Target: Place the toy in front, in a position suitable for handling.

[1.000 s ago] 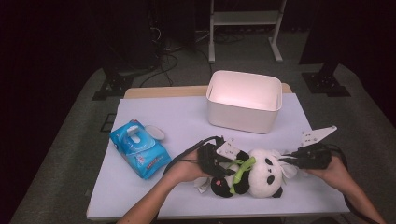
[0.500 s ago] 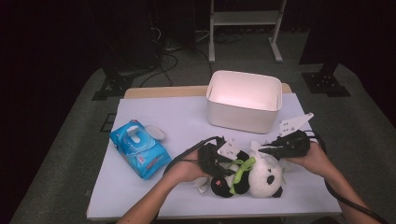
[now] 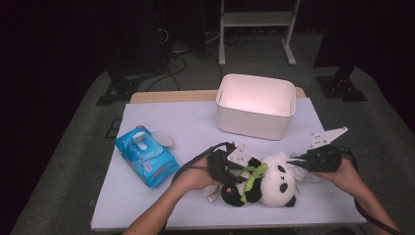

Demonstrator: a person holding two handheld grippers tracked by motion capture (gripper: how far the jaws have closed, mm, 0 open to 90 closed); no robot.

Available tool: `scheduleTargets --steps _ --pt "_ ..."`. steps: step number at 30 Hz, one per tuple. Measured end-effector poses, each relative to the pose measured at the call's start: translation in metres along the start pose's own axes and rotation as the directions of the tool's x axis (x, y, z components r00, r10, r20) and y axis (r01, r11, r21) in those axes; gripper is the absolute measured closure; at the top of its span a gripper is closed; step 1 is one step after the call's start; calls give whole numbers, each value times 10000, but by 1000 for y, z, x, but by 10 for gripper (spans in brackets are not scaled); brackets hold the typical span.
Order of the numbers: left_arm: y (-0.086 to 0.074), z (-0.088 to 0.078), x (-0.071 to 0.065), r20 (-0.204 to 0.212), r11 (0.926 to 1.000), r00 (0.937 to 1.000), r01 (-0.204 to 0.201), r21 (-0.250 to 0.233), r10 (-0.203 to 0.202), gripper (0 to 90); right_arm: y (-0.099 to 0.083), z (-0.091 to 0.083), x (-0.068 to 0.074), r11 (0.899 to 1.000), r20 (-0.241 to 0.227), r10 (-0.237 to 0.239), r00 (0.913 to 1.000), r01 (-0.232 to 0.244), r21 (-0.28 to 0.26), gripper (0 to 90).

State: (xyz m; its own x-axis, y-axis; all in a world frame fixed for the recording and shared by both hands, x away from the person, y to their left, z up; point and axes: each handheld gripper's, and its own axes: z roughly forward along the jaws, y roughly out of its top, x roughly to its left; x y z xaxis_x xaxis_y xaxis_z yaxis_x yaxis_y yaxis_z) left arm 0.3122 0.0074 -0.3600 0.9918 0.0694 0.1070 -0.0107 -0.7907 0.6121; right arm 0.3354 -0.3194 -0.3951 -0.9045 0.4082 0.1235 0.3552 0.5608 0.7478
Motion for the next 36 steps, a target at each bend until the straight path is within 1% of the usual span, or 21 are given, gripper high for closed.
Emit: scheduleTargets --steps 2,3,4,5,6,7,9,10,12,14,15,17,20,23,24,27,28,29,31,33,36 --pt "-1 0 2 -37 10000 10000 16 -14 -16 592 -13 -3 2 9996 -2 251 9997 -251 -121 829" --pt "-1 1 3 -60 9999 9999 137 -74 -138 592 -22 -6 4 9991 -10 398 9992 -398 -158 829" --pt "-1 1 3 -60 9999 9999 137 -74 -138 592 -22 -6 4 9991 -10 398 9992 -398 -158 829" --pt "-1 2 5 -96 9998 9998 166 -53 -166 593 -28 -8 9 9987 -13 440 9990 -441 -250 829" --pt "-1 2 6 -128 9997 9997 223 -67 -224 593 -30 -9 11 9985 -47 421 9991 -423 -336 829" --pt "-1 2 6 -128 9997 9997 223 -67 -224 593 -30 -9 11 9985 -47 421 9991 -423 -336 829" --pt "-1 3 9 -154 9997 9996 253 -31 -253 593 -30 -11 17 9985 -93 330 9994 -333 -427 829" --pt "0 4 11 -236 9995 9992 316 17 -315 593 -26 -12 22 9983 -165 155 9997 -164 -556 828" --pt "0 5 12 -236 9995 9992 328 17 -328 593 -24 -12 24 9982 -185 97 9998 -107 -589 828" --pt "0 5 15 -257 9993 9989 385 39 -383 592 -15 -11 31 9971 -243 -206 9995 188 -738 828" --pt "0 5 16 -240 9991 9988 422 45 -421 592 -15 -11 31 9971 -243 -206 9995 188 -738 828" --pt "-1 4 17 -229 9987 9985 502 -52 -503 588 -10 -11 35 9957 -305 -418 9987 391 -836 828" --pt "-1 2 18 -148 9988 9988 475 -72 -476 584 -8 -11 41 9945 -267 -644 9976 619 -847 828" --pt "0 0 16 -165 9991 9991 397 -130 -399 576 -14 -11 41 9953 -250 -552 9982 530 -809 828" --pt "1 -3 15 -233 9990 9989 407 -179 -412 575 -20 -12 41 9965 -208 -426 9989 410 -724 828" --pt "-1 -12 15 -416 9992 9985 364 -133 -369 577 -29 -12 41 9981 -60 -284 9996 280 -553 828" --pt "-4 -16 15 -427 9988 9979 477 -115 -481 577 -31 -12 41 9983 -50 -260 9996 257 -531 828" --pt "-4 -16 15 -427 9988 9979 477 -115 -481 577 -31 -12 41 9983 -50 -260 9996 257 -531 828" --pt "-10 -18 16 -445 9980 9970 631 -24 -631 578 -37 -11 41 9989 -53 -60 10000 57 -476 828" --pt "-13 -16 16 -398 9978 9971 660 89 -656 578 -37 -11 43 9983 -61 -87 9999 84 -577 828" --pt "-15 -12 17 -337 9973 9967 740 -2 -740 578 -33 -10 47 9979 -16 -231 9997 230 -606 828"
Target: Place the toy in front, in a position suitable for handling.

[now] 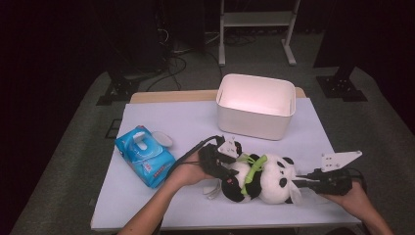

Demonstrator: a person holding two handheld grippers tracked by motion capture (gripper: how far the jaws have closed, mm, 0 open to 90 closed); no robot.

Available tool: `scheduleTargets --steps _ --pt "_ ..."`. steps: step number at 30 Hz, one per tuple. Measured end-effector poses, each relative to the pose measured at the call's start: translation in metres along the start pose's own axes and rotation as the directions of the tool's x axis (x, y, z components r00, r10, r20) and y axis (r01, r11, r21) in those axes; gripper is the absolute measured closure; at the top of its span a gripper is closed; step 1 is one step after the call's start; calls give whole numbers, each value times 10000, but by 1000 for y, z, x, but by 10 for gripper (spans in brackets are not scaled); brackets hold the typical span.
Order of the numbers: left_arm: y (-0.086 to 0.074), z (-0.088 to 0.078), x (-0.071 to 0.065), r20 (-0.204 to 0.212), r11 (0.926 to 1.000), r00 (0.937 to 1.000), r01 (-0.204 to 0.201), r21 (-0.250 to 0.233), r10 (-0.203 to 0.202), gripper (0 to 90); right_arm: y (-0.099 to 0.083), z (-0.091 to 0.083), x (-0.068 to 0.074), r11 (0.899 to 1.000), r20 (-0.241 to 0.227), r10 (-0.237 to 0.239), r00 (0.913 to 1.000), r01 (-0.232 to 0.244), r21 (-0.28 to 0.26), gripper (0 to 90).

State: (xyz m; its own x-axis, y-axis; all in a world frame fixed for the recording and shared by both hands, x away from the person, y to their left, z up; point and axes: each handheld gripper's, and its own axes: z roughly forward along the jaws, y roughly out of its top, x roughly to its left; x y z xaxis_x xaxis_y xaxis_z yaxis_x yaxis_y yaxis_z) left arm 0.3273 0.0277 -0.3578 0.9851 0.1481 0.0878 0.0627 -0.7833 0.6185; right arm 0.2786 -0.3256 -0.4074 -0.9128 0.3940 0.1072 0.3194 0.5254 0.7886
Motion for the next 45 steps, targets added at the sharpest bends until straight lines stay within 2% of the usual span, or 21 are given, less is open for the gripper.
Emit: scheduleTargets --steps 8,11,13,16,19,23,25,26,30,32,33,35,40,41,43,45 --pt "1 0 -1 -19 9999 9999 -103 -8 103 578 13 2 12 9979 -24 -643 9979 643 -21 828" --pt "0 -4 -1 -75 9998 9998 -164 -99 164 587 9 1 9 9987 -13 -500 9987 500 14 829" --pt "-2 -6 0 -118 9999 9999 -117 -85 116 589 4 0 7 9989 119 -431 9990 429 162 829" --pt "-7 -5 3 -80 10000 9999 62 -15 -62 589 -8 0 3 9986 327 -89 9994 72 520 828" --pt "-9 -1 4 -17 9999 9999 168 -39 -168 594 -9 0 3 9992 283 -5 9996 -6 395 828" --pt "-9 1 3 -35 9997 9997 236 -65 -236 598 2 2 9 9989 261 -382 9989 375 291 829" --pt "-9 1 3 -40 9999 9998 170 -17 -170 598 15 3 15 9971 118 -743 9972 741 162 828" --pt "-9 1 3 -31 9999 9999 163 -40 -163 598 15 3 15 9971 118 -743 9972 741 162 828" --pt "-9 2 2 -122 9999 9998 132 2 -132 598 37 13 24 9905 -85 -1373 9905 1373 60 829" --pt "-10 0 3 -55 9999 9999 119 -34 -119 598 44 16 25 9889 -222 -1487 9886 1486 -56 829" --pt "-10 0 3 -61 9999 9999 142 -67 -143 596 50 22 26 9847 -156 -1729 9848 1732 194 829" --pt "-12 -2 4 -58 9995 9997 250 -197 -251 596 50 23 25 9849 -185 -1710 9851 1714 236 829" --pt "-20 -5 5 127 9989 9992 381 -259 -378 595 41 15 18 9920 -230 -1265 9917 1264 -52 831" --pt "-22 -5 4 155 9992 9992 366 -184 -363 595 38 11 17 9931 21 -1163 9932 1163 128 831" --pt "-24 -5 3 62 9990 9992 402 -197 -401 596 35 8 16 9933 194 -1137 9933 1132 244 831" --pt "-24 -3 3 188 9990 9991 397 -220 -393 596 23 3 12 9967 245 -768 9967 762 265 831"
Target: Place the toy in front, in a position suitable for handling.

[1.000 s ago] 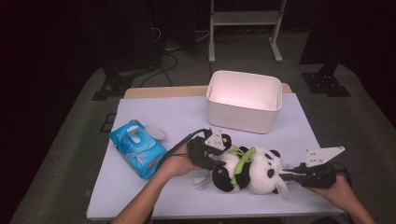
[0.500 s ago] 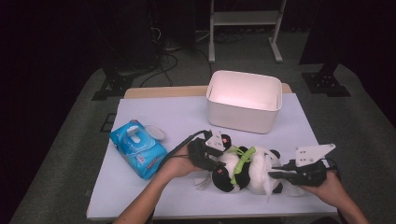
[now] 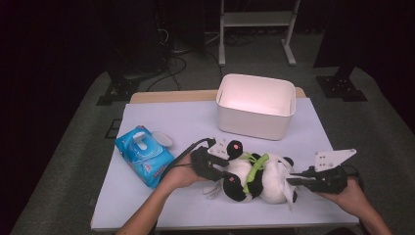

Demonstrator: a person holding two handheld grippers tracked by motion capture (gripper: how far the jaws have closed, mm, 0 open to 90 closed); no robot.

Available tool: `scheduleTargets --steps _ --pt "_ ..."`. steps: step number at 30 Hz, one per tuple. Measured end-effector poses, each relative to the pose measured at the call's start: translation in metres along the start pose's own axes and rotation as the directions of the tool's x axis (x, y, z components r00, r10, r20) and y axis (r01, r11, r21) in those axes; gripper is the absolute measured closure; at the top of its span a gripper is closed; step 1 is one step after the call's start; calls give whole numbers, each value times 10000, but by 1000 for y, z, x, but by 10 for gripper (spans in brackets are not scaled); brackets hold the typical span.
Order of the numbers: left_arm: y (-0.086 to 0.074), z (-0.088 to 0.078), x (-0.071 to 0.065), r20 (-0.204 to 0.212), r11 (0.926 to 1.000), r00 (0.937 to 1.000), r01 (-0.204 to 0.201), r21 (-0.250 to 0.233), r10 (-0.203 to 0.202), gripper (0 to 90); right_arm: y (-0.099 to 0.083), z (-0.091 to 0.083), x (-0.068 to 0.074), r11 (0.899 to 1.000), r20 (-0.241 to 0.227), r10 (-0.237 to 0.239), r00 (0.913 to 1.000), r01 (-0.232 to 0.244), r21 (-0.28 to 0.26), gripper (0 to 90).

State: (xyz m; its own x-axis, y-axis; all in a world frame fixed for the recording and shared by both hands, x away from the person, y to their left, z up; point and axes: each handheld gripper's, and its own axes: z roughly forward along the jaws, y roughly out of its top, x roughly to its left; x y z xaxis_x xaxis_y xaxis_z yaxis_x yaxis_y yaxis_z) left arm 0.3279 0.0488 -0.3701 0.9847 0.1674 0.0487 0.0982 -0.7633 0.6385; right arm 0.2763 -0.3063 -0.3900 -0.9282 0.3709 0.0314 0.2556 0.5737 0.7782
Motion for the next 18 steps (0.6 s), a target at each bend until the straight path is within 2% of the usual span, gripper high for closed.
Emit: scheduleTargets --steps 4,9,13,15,18 --pt "4 4 -1 2 9998 9999 -115 182 115 600 -2 -1 1 9999 30 83 10000 -83 -69 830" --pt "9 7 -4 -29 9994 9998 -193 279 193 603 6 2 -2 9999 28 -151 9999 152 -62 831" --pt "9 11 -7 186 9999 9998 -124 14 124 603 6 0 -6 10000 100 -92 9999 92 38 831" --pt "11 13 -10 280 9998 9994 -180 -54 182 604 5 -2 -8 10000 125 -3 9999 4 -77 831" --pt "15 17 -13 326 9996 9992 -210 -166 215 603 9 -4 -5 9995 137 -109 9998 113 -285 831"
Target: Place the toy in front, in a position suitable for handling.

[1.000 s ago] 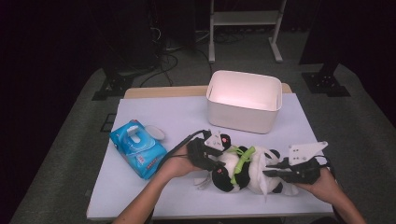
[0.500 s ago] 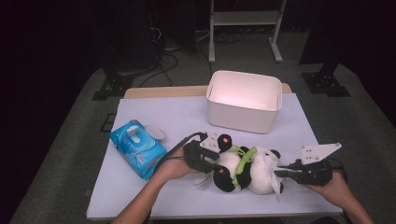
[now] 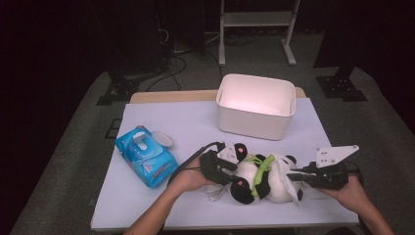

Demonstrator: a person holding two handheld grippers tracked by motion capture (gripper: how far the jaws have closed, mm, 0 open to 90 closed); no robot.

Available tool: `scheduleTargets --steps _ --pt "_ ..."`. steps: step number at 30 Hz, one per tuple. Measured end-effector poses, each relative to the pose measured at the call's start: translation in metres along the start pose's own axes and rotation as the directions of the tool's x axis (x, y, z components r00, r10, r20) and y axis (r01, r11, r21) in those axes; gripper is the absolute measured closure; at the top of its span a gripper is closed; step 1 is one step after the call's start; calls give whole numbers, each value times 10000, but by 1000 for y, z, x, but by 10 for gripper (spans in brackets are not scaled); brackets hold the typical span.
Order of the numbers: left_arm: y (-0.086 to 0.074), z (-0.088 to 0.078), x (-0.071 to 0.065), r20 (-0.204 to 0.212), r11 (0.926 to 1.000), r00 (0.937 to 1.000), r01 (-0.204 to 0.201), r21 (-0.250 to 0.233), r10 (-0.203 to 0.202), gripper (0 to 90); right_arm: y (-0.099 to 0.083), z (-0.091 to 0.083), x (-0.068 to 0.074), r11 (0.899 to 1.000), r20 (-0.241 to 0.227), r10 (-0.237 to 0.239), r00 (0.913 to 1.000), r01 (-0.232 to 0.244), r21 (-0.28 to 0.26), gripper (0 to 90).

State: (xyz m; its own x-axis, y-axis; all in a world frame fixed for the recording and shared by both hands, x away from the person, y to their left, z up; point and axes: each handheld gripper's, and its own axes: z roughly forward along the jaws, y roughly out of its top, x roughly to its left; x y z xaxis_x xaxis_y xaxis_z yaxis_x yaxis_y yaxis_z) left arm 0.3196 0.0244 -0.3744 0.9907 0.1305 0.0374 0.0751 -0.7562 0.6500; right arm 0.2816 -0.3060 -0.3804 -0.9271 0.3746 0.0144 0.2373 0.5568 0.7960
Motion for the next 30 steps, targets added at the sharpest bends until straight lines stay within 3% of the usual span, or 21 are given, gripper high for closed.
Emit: scheduleTargets --steps 6,7,10,15,20,23,24,25,27,30 --pt "13 11 -4 105 9994 9994 -341 -52 341 603 24 13 14 9968 -486 -796 9956 797 10 830" --pt "15 14 -6 121 9991 9991 -411 -48 411 602 28 20 17 9937 -554 -1063 9928 1080 302 830" --pt "19 14 -6 -2 9987 9987 -510 70 510 601 29 25 19 9907 -578 -1186 9913 1220 601 830" --pt "18 6 -5 -22 9989 9991 -432 -195 432 591 19 14 14 9944 -485 -880 9949 906 545 830" --pt "24 15 -7 161 9985 9984 -533 -151 535 593 27 10 17 9939 -526 -983 9938 1007 446 830" --pt "27 19 -8 210 9980 9979 -615 -136 618 594 48 22 22 9863 -903 -1538 9840 1584 452 830" --pt "28 20 -9 182 9978 9977 -657 -112 659 594 48 22 22 9863 -903 -1538 9840 1584 452 830" --pt "28 20 -9 206 9977 9976 -663 -136 665 594 59 31 26 9813 -1153 -1809 9767 1870 450 830" --pt "29 22 -9 224 9976 9974 -676 -170 679 594 62 34 28 9798 -1245 -1866 9745 1939 487 830" --pt "26 21 -8 202 9974 9973 -700 -196 704 593 70 50 35 9664 -1443 -2198 9648 2356 1029 820"
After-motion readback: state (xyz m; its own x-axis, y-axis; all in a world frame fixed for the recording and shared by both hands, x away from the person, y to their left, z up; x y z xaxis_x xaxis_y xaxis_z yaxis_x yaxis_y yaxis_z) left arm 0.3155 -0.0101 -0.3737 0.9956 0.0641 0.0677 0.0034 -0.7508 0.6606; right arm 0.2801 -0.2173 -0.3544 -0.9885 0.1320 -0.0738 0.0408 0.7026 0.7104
